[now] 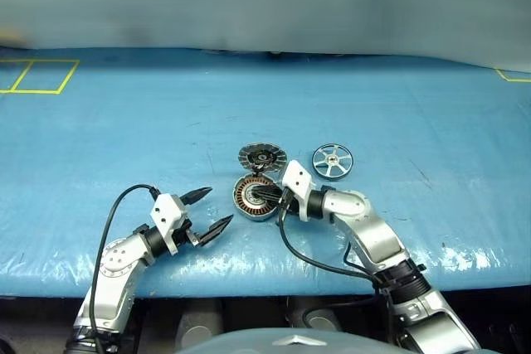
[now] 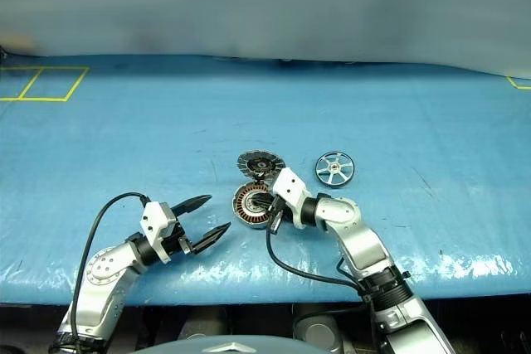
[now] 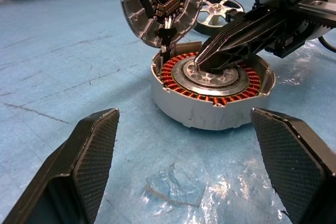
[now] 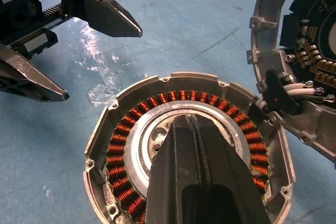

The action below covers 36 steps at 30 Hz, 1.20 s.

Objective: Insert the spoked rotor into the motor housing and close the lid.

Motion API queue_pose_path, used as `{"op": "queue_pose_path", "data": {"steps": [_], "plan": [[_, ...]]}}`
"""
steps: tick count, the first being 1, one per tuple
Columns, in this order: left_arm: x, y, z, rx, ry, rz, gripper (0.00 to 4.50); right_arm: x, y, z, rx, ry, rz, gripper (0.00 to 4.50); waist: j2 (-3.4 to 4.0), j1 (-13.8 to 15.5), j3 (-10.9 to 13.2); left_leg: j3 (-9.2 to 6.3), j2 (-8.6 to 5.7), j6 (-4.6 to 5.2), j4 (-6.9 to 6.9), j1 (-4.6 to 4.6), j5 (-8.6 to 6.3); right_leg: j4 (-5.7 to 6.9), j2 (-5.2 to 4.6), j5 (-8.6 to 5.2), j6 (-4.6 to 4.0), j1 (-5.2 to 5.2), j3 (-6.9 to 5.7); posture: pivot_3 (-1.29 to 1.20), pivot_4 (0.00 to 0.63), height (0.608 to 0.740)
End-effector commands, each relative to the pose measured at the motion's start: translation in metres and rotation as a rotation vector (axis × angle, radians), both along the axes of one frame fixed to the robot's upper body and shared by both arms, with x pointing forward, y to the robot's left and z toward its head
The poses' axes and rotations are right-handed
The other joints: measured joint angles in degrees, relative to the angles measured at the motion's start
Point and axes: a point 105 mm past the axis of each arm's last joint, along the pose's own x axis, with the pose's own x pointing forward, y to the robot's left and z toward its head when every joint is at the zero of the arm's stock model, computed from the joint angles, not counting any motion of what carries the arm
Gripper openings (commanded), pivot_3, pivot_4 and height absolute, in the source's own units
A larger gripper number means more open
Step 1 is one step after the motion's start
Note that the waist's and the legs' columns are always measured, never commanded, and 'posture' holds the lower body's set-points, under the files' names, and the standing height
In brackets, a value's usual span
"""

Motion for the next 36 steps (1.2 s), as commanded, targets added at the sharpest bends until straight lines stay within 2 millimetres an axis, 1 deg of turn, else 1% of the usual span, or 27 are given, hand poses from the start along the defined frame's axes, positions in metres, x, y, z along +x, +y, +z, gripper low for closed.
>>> {"op": "queue_pose_path", "data": {"steps": [1, 5, 10, 13, 15, 17, 19, 21, 23, 26, 29, 32, 36], "plan": [[0.000, -0.003, 0.004, -0.007, -0.027, -0.009, 4.26, -0.001, 0.006, 0.015, 0.034, -0.044, 0.024, 0.02, 0.00, 0.0, 0.0, 0.00, 0.00, 0.00, 0.00, 0.00, 0.00, 0.00, 0.00, 0.02, 0.04, 0.00, 0.00, 0.00, 0.150, 0.740], [0.000, -0.003, 0.003, -0.007, -0.027, -0.008, 4.26, 0.001, 0.005, 0.008, 0.017, -0.028, 0.015, 0.02, 0.00, 0.0, 0.0, 0.00, 0.00, 0.00, 0.00, -0.01, 0.00, 0.00, -0.01, 0.02, 0.04, 0.00, 0.00, 0.00, 0.150, 0.740], [0.000, -0.002, 0.003, -0.006, -0.027, -0.006, 4.26, 0.005, 0.000, -0.002, -0.049, -0.023, -0.008, 0.02, 0.00, 0.0, 0.0, 0.00, 0.00, 0.00, 0.00, 0.00, 0.00, 0.00, 0.00, 0.02, 0.03, 0.00, 0.00, 0.00, 0.150, 0.740], [0.000, -0.002, 0.003, -0.008, -0.027, -0.006, 4.26, 0.004, -0.002, -0.003, -0.057, -0.018, -0.007, 0.02, 0.00, 0.0, 0.0, 0.00, 0.00, 0.00, 0.00, 0.01, 0.00, 0.00, 0.00, 0.00, -0.01, 0.01, 0.00, 0.00, 0.150, 0.740], [0.000, -0.002, 0.003, -0.010, -0.027, -0.008, 4.26, 0.003, -0.001, 0.005, -0.005, -0.021, -0.008, 0.02, 0.00, 0.0, 0.0, 0.00, 0.00, 0.00, 0.00, 0.01, 0.00, 0.00, 0.00, 0.00, 0.00, 0.01, 0.00, 0.00, 0.150, 0.740], [0.000, -0.002, 0.004, -0.011, -0.030, -0.010, 4.26, 0.002, -0.001, 0.022, 0.089, -0.029, -0.011, 0.02, 0.00, 0.0, 0.0, 0.00, 0.00, 0.00, 0.00, 0.00, 0.00, 0.00, -0.01, 0.01, 0.02, 0.01, 0.00, 0.00, 0.150, 0.740], [0.000, -0.002, 0.004, -0.012, -0.033, -0.012, 4.26, 0.001, -0.004, 0.035, 0.149, -0.038, -0.018, 0.02, 0.01, 0.0, 0.0, 0.00, 0.00, 0.00, 0.00, -0.02, 0.00, -0.01, -0.01, 0.03, 0.05, -0.01, 0.00, 0.00, 0.150, 0.740], [0.000, -0.003, 0.004, -0.014, -0.035, -0.013, 4.26, -0.001, -0.009, 0.042, 0.168, -0.046, -0.026, 0.02, 0.01, 0.0, 0.0, 0.00, 0.00, 0.00, 0.00, -0.04, 0.00, -0.01, -0.01, 0.03, 0.06, -0.02, 0.00, 0.00, 0.150, 0.740], [0.001, -0.003, 0.004, -0.015, -0.036, -0.016, 4.26, -0.002, -0.019, 0.045, 0.148, -0.058, -0.041, 0.02, 0.01, 0.1, 0.0, 0.00, -0.01, 0.00, 0.01, -0.04, 0.00, -0.02, -0.02, 0.04, 0.06, -0.01, 0.00, 0.00, 0.150, 0.740], [0.001, -0.004, 0.004, -0.017, -0.036, -0.019, 4.26, -0.002, -0.036, 0.040, 0.070, -0.071, -0.072, 0.02, 0.00, 0.2, 0.0, 0.00, -0.02, 0.00, 0.01, -0.04, 0.00, -0.04, -0.03, 0.02, 0.04, 0.00, 0.00, 0.00, 0.150, 0.740], [0.002, -0.005, 0.003, -0.019, -0.037, -0.024, 4.26, 0.002, -0.057, 0.038, 0.002, -0.085, -0.136, 0.02, 0.00, 0.2, 0.0, 0.02, -0.02, 0.00, 0.01, -0.04, 0.00, -0.05, -0.03, 0.00, 0.00, 0.00, 0.01, 0.00, 0.150, 0.740], [0.003, -0.005, 0.003, -0.020, -0.037, -0.028, 4.26, 0.009, -0.081, 0.041, -0.062, -0.120, -0.225, 0.59, 0.00, 0.1, 0.0, 0.03, -0.02, 0.00, 0.01, -0.03, 0.00, -0.04, -0.03, 0.00, 0.00, -0.01, 0.02, 0.00, 0.150, 0.740], [0.004, -0.005, 0.002, -0.019, -0.038, -0.033, 4.26, 0.014, -0.097, 0.045, -0.093, -0.143, -0.283, 1.85, -0.01, 0.1, 0.0, 0.03, -0.02, 0.00, 0.01, -0.02, 0.00, -0.04, -0.01, 0.01, 0.01, 0.00, 0.02, 0.00, 0.150, 0.740]]}}
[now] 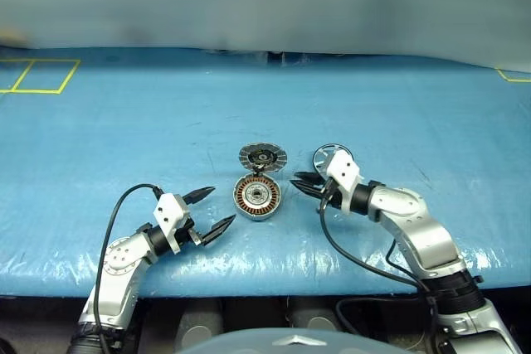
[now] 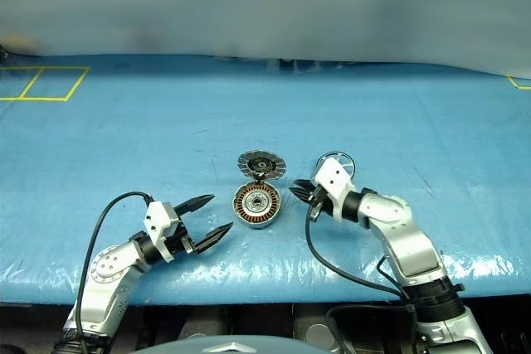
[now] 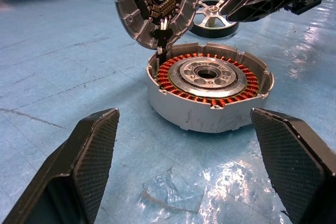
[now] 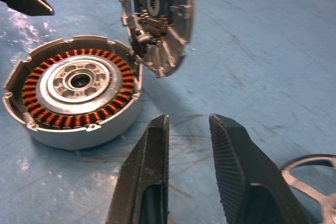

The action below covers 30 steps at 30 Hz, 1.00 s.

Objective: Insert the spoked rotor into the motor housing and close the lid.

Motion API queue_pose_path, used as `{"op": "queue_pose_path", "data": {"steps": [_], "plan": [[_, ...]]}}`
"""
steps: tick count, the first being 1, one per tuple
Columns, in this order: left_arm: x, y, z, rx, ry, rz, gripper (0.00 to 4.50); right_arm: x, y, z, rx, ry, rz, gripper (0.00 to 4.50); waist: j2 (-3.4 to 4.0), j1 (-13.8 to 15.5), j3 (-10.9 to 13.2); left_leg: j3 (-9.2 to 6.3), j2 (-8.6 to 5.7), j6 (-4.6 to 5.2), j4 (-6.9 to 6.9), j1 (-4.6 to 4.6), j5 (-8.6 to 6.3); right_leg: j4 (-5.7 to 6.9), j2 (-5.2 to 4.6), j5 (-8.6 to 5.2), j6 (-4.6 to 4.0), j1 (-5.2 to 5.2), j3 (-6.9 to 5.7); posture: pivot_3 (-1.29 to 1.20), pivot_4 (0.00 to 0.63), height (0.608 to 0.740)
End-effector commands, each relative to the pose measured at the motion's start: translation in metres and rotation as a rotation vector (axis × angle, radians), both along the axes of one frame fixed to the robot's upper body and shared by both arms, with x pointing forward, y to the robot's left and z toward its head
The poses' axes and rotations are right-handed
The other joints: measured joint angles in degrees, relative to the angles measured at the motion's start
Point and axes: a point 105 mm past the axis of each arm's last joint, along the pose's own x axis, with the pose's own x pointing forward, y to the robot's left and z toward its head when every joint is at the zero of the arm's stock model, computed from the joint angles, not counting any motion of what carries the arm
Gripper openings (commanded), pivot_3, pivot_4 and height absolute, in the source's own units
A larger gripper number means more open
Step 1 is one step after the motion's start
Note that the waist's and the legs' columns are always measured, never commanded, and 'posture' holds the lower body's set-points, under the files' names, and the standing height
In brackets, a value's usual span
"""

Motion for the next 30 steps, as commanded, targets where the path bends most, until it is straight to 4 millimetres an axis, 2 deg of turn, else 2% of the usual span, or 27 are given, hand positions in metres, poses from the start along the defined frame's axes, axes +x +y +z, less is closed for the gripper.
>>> {"op": "queue_pose_path", "data": {"steps": [1, 5, 18, 30], "plan": [[0.002, -0.002, 0.006, -0.008, -0.035, -0.013, 4.26, 0.004, -0.010, 0.013, -0.018, -0.063, -0.040, 2.18, 0.00, 0.0, 0.0, -0.01, 0.01, 0.00, 0.00, 0.00, 0.00, 0.00, 0.01, 0.00, 0.01, 0.00, 0.00, 0.00, 0.150, 0.740], [0.003, -0.003, 0.006, -0.007, -0.036, -0.019, 4.26, 0.014, -0.026, 0.012, -0.075, -0.088, -0.130, 3.45, 0.00, 0.1, 0.0, 0.01, 0.00, 0.00, 0.00, -0.02, 0.00, -0.01, -0.02, 0.04, 0.06, 0.00, 0.00, 0.00, 0.150, 0.740], [0.003, -0.002, 0.006, 0.003, -0.038, -0.017, 4.26, 0.032, -0.054, -0.002, -0.187, -0.082, -0.297, 3.45, 0.00, 0.1, 0.0, 0.03, -0.01, 0.00, 0.00, -0.01, 0.00, -0.04, -0.03, 0.04, 0.07, 0.01, 0.03, 0.00, 0.150, 0.740], [0.003, -0.002, 0.005, 0.001, -0.038, -0.004, 4.26, 0.035, -0.052, 0.002, -0.169, -0.092, -0.309, 3.45, 0.00, 0.1, 0.0, 0.03, -0.01, 0.00, 0.00, -0.01, 0.00, -0.03, -0.03, 0.06, 0.10, 0.01, 0.02, 0.00, 0.150, 0.740]]}}
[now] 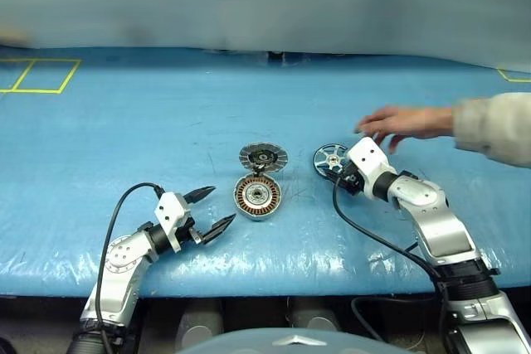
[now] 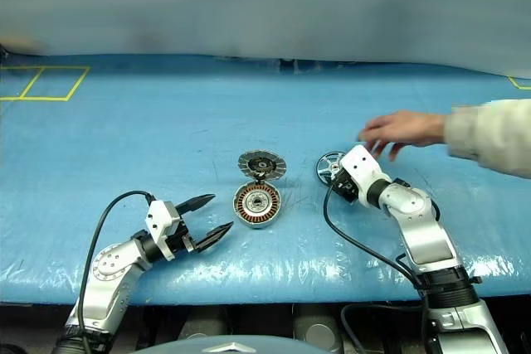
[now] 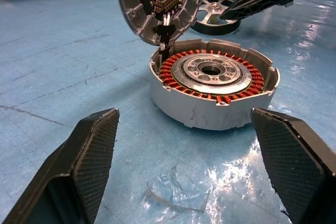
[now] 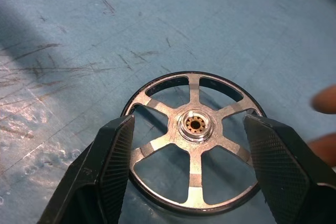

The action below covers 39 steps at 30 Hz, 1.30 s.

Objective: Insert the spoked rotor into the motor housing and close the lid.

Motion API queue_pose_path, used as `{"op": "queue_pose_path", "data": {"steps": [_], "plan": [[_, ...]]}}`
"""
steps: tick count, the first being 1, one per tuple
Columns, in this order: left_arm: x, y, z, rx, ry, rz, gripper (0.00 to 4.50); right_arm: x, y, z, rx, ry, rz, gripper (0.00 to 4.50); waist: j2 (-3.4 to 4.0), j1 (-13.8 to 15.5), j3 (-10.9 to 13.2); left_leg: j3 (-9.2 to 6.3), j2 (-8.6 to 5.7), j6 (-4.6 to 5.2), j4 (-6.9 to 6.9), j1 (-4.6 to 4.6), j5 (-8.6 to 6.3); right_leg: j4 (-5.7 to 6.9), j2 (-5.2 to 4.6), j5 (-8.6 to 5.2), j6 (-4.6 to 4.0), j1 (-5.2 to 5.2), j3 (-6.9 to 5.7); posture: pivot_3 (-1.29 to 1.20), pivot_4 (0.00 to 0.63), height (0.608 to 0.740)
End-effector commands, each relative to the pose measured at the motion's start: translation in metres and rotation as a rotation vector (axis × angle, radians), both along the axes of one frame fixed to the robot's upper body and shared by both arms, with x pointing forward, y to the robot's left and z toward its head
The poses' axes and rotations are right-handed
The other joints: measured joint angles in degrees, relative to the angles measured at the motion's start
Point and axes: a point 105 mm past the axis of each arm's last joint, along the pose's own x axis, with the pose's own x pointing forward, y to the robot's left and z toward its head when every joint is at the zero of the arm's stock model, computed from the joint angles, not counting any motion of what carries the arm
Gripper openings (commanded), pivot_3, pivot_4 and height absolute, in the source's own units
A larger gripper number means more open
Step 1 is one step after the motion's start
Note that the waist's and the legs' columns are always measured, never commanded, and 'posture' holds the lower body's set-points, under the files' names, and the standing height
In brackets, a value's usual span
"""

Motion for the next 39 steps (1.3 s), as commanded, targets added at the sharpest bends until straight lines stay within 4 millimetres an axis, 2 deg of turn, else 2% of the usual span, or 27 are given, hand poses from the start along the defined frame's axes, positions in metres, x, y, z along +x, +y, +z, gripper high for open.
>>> {"op": "queue_pose_path", "data": {"steps": [1, 22, 28, 34, 39], "plan": [[0.000, -0.001, 0.004, 0.000, -0.031, 0.000, 4.26, 0.003, 0.001, 0.015, 0.014, -0.054, 0.002, 3.45, 0.00, 0.0, 0.0, 0.00, 0.00, 0.00, 0.00, 0.00, 0.00, 0.00, 0.00, 0.00, 0.00, 0.00, 0.00, 0.00, 0.150, 0.740], [0.000, 0.002, 0.004, 0.005, -0.038, 0.012, 4.26, 0.002, 0.011, 0.018, 0.058, -0.058, 0.036, 3.45, 0.00, 0.0, 0.0, 0.00, 0.00, 0.00, 0.00, 0.00, 0.00, 0.00, 0.01, 0.05, 0.08, 0.00, 0.00, 0.00, 0.150, 0.740], [0.001, 0.003, 0.004, 0.007, -0.039, 0.017, 4.26, 0.003, 0.024, 0.030, 0.133, -0.082, 0.094, 3.45, 0.00, -0.1, 0.0, 0.00, 0.01, 0.00, 0.00, 0.01, 0.00, 0.01, 0.01, 0.07, 0.11, 0.01, 0.00, 0.00, 0.150, 0.740], [0.001, 0.003, 0.005, 0.007, -0.043, 0.023, 4.26, 0.008, 0.026, 0.030, 0.133, -0.083, 0.105, 3.45, 0.00, 0.0, 0.0, -0.01, 0.00, 0.00, 0.00, 0.00, 0.00, 0.00, 0.01, 0.10, 0.17, 0.01, -0.01, 0.00, 0.150, 0.740], [0.000, 0.005, 0.004, 0.009, -0.041, 0.028, 4.26, 0.010, 0.043, 0.035, 0.155, -0.085, 0.185, 3.45, 0.00, -0.2, 0.0, 0.00, 0.00, 0.00, 0.00, 0.00, 0.00, 0.01, 0.01, 0.11, 0.18, 0.00, 0.00, 0.00, 0.150, 0.740]]}}
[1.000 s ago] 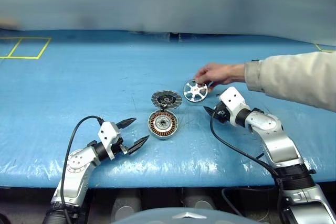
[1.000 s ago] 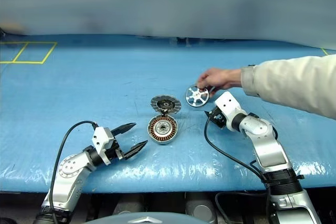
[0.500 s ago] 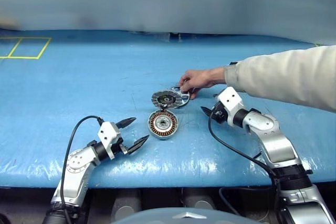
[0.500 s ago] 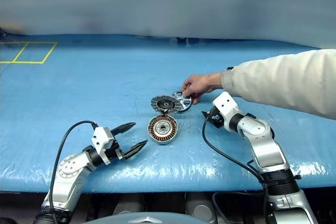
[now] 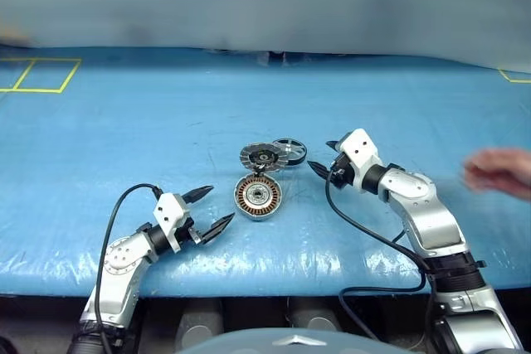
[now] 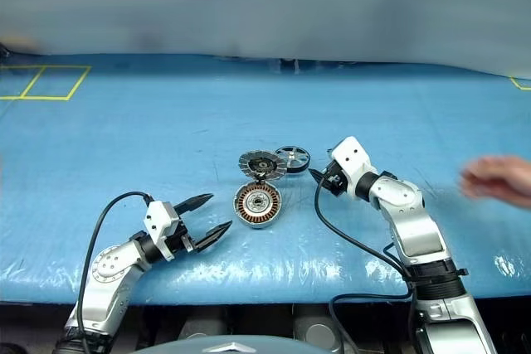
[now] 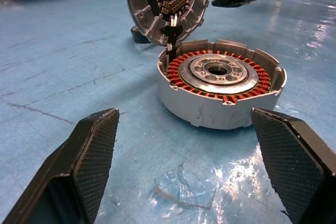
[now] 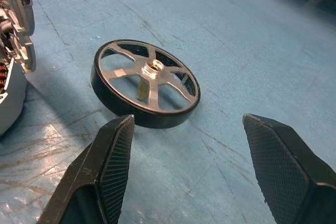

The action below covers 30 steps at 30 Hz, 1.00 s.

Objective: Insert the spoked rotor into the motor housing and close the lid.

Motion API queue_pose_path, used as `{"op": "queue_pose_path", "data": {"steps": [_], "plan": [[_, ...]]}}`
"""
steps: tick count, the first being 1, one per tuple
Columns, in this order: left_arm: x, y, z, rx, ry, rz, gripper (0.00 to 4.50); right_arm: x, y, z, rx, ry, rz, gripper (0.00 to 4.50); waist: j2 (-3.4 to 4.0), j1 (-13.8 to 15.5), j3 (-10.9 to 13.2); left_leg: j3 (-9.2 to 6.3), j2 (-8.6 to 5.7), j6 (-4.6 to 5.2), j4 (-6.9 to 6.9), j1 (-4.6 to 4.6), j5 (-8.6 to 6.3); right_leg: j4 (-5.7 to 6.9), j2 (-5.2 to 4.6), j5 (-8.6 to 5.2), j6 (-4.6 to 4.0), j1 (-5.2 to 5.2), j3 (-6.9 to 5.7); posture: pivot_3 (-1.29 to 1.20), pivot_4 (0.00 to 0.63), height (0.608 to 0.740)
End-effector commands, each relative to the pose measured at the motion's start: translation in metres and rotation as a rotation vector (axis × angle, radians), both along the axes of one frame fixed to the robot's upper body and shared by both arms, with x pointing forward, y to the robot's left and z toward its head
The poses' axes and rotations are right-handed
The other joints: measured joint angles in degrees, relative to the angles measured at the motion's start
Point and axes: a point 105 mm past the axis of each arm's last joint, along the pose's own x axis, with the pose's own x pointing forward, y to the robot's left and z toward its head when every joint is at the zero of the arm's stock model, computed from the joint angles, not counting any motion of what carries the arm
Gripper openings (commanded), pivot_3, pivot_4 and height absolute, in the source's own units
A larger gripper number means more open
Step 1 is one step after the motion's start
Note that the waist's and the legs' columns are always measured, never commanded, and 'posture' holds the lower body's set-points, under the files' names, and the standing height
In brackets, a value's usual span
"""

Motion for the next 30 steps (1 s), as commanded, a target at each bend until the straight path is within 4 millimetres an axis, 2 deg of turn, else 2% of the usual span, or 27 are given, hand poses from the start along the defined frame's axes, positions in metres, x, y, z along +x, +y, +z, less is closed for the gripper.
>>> {"op": "queue_pose_path", "data": {"steps": [1, 5, 10, 15, 30], "plan": [[0.001, 0.002, 0.005, 0.007, -0.031, 0.005, 4.26, 0.006, 0.014, 0.018, 0.016, -0.059, 0.073, 3.45, 0.00, -0.1, 0.0, 0.00, 0.00, 0.00, 0.01, 0.01, 0.00, 0.00, 0.00, 0.01, 0.00, 0.00, 0.00, 0.00, 0.150, 0.740], [0.002, 0.002, 0.005, 0.008, -0.032, 0.007, 4.26, 0.015, 0.025, 0.018, 0.002, -0.052, 0.120, 3.45, 0.00, -0.1, 0.0, 0.00, 0.02, 0.00, 0.03, 0.03, 0.00, 0.01, 0.03, 0.04, -0.03, 0.02, -0.01, 0.00, 0.150, 0.740], [0.000, 0.003, 0.004, 0.008, -0.032, 0.016, 4.26, 0.020, 0.033, 0.003, -0.028, -0.001, 0.157, 3.45, 0.00, 0.1, 0.0, -0.01, 0.01, 0.00, 0.01, 0.00, 0.00, -0.01, 0.01, 0.06, -0.04, 0.01, -0.02, 0.00, 0.150, 0.740], [-0.001, 0.004, 0.004, 0.009, -0.032, 0.026, 4.26, 0.022, 0.032, -0.011, -0.060, 0.034, 0.156, 3.45, 0.00, 0.1, 0.0, -0.01, 0.01, 0.00, -0.01, -0.02, 0.00, -0.01, 0.00, 0.13, -0.16, -0.01, -0.01, 0.00, 0.150, 0.740], [-0.003, 0.005, 0.003, 0.017, -0.028, 0.024, 4.26, 0.020, 0.029, -0.028, -0.124, 0.078, 0.170, 3.45, 0.01, 0.0, 0.0, 0.00, 0.02, 0.00, 0.02, 0.04, 0.00, 0.01, 0.02, 0.10, -0.05, 0.03, -0.01, 0.00, 0.150, 0.740]]}}
